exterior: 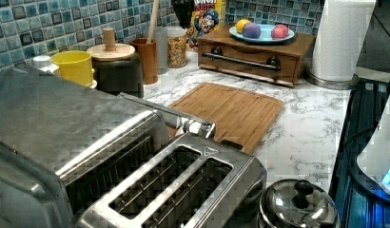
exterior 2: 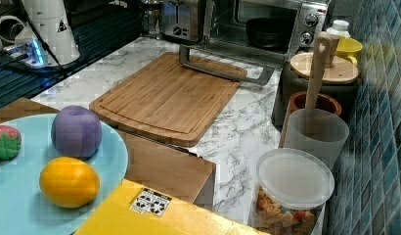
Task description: Close the oven.
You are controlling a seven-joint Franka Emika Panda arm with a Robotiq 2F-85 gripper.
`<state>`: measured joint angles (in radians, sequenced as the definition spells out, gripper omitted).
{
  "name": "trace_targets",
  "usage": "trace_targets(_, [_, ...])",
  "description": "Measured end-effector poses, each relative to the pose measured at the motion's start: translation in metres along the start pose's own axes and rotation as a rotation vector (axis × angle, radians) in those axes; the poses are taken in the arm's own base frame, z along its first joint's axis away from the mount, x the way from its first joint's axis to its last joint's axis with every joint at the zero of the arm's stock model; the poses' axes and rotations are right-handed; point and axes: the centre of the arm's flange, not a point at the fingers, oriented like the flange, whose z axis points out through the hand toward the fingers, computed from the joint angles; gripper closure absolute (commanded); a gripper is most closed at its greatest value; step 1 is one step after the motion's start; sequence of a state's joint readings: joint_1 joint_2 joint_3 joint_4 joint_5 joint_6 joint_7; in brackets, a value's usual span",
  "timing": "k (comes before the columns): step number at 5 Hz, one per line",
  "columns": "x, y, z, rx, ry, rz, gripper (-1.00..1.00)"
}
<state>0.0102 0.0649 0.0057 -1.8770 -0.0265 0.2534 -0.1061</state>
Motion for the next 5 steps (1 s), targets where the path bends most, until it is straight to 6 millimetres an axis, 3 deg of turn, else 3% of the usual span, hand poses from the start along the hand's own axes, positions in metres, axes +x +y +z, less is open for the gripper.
trace_targets(2, [0.001,-0.001,0.009,0.018,0.002,-0.064,1.0])
trace_targets(3, [0.008,-0.001,0.019,0.158,0.02,-0.164,1.0])
trace_targets(4, [0.017,0.014,0.042,0.262,0.01,-0.23,1.0])
trace_targets(5, [0.018,0.038,0.078,0.331,-0.064,-0.294,1.0])
